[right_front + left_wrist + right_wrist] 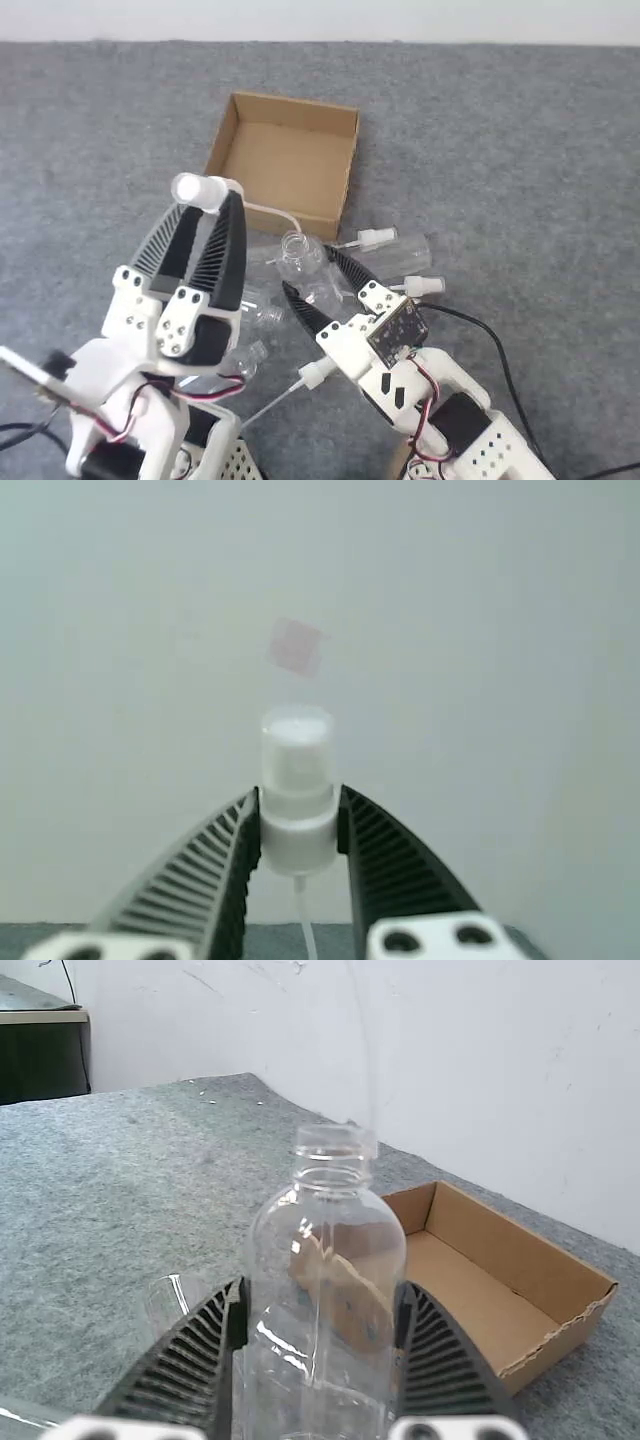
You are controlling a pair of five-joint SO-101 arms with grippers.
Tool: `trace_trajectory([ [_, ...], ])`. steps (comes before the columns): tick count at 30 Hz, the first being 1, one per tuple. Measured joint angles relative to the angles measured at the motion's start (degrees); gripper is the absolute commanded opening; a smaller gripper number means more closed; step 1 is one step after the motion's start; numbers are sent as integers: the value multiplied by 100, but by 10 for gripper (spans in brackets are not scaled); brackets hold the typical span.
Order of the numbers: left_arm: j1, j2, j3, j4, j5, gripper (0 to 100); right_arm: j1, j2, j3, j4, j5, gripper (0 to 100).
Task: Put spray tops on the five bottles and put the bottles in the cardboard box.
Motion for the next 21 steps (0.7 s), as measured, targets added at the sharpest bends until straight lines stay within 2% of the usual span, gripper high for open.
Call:
trace_trajectory([
  [6,105,0,-193,79,-18,13,0,0,0,0,0,55],
  [14,97,0,-862,967,-35,14,0,0,0,0,0,55],
  [21,97,0,-870,1020,-35,14,0,0,0,0,0,55],
])
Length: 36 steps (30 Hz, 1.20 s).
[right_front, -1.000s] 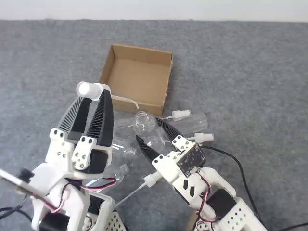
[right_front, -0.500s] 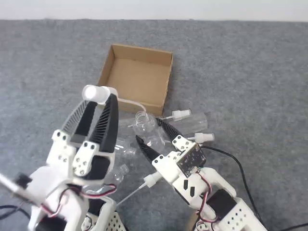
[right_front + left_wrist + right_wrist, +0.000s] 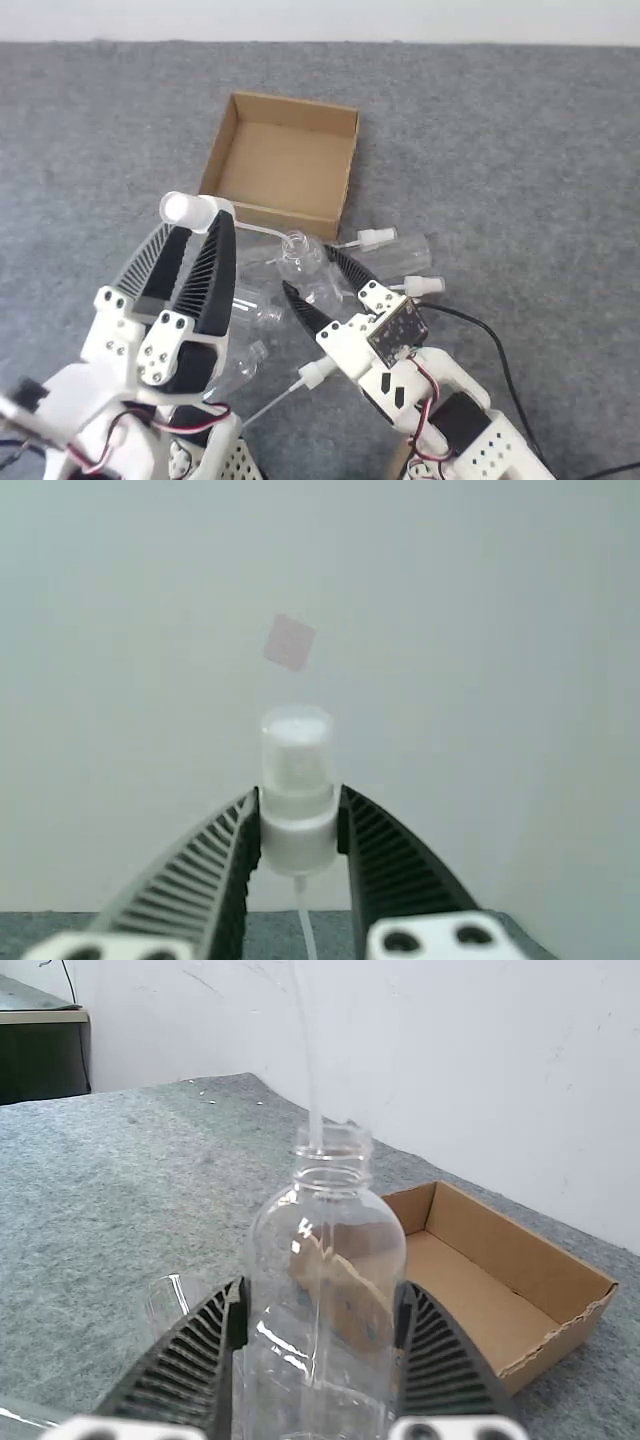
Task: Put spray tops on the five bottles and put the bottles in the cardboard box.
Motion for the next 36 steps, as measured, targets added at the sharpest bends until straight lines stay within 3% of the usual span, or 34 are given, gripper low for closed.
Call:
trace_trajectory([
  [13,18,0,492,-9,-237,15,132,0,0,0,0,55],
  [24,62,0,1934,-1160,-404,14,246,0,0,0,0,55],
  [36,536,0,1969,-800,-404,16,246,0,0,0,0,55],
])
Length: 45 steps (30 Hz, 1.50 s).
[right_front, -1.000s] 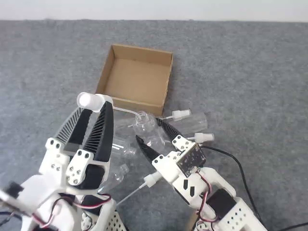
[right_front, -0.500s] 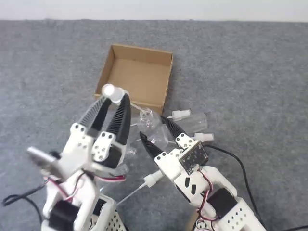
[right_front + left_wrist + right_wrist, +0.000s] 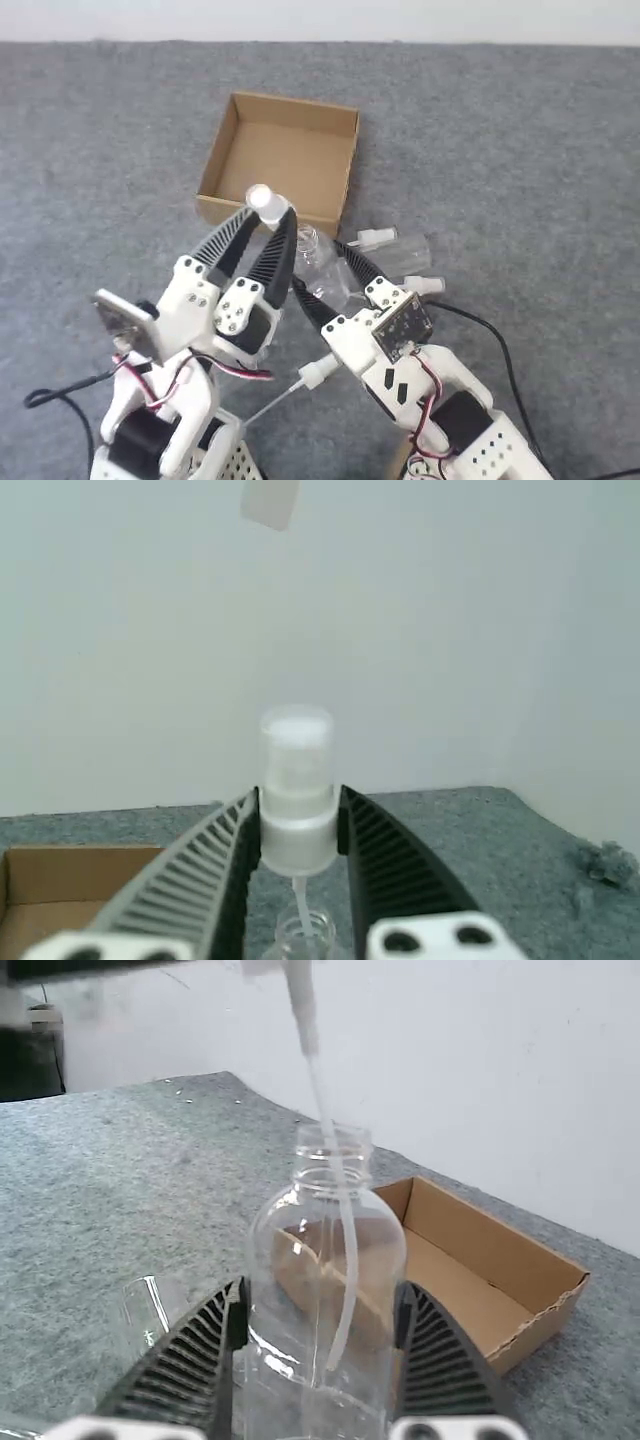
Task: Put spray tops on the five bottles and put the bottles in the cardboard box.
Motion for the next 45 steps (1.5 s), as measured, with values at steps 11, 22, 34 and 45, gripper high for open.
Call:
trace_trajectory([
  [11,79,0,264,123,0,147,0,0,0,0,0,55],
  [22,79,0,264,264,-422,157,44,0,0,18,0,55],
  [34,114,0,264,264,-422,37,35,0,0,26,9,54],
  [45,114,0,264,264,-431,37,70,0,0,26,747,13],
])
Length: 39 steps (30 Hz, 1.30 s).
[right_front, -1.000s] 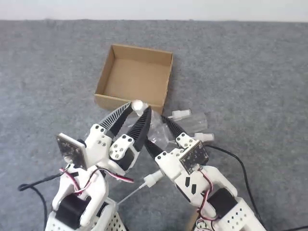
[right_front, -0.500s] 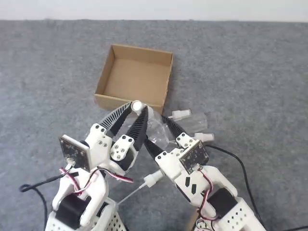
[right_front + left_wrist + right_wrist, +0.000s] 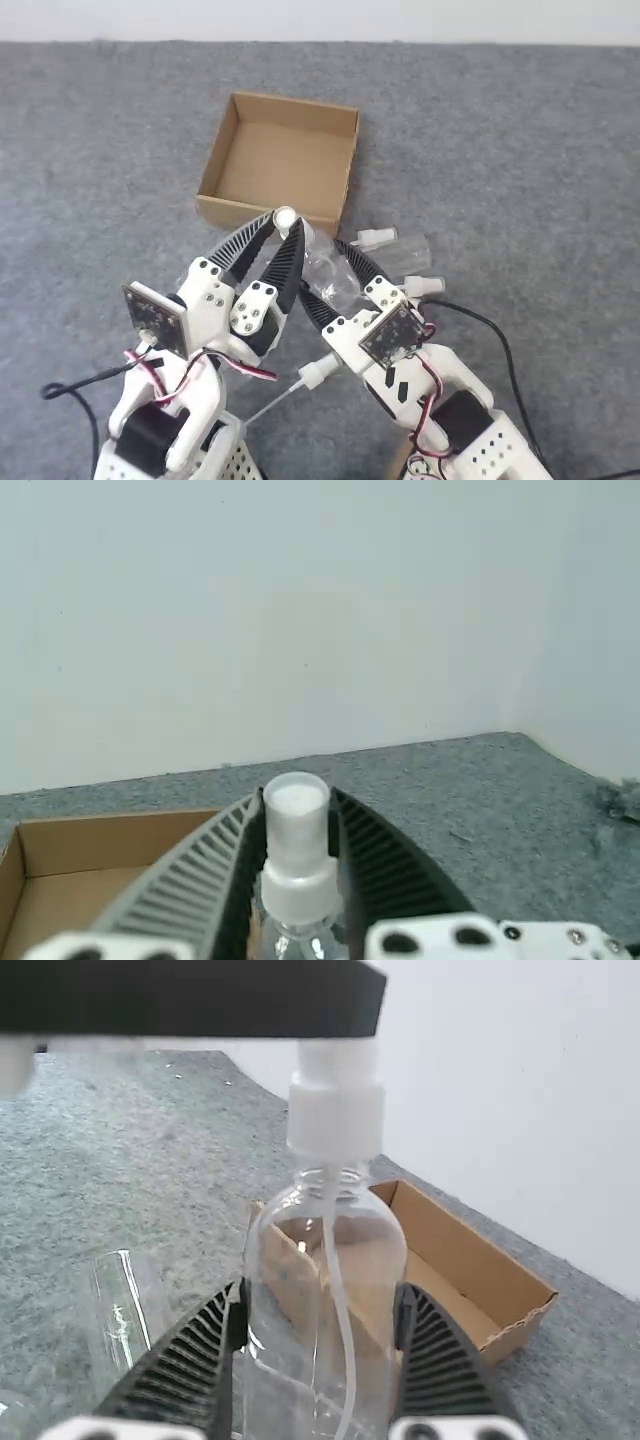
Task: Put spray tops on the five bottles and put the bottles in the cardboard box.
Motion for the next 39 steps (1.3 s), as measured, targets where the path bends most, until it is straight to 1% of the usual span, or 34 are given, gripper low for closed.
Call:
trace_trajectory([
  [4,0,0,0,0,0,47,0,0,0,0,26,13],
  [7,0,0,0,18,0,96,0,0,0,0,26,13],
  [14,-44,0,0,211,35,159,0,0,0,0,26,13],
  [20,-44,0,0,220,141,181,0,0,0,0,26,13],
  [25,-53,0,-299,554,158,201,-9,0,0,0,26,13],
  [29,-299,0,-782,905,158,201,-9,0,0,0,26,13],
  [36,-1116,0,-1257,905,185,200,-9,0,0,0,26,13],
  [39,-1327,0,-1301,905,193,197,-9,0,0,0,26,13],
])
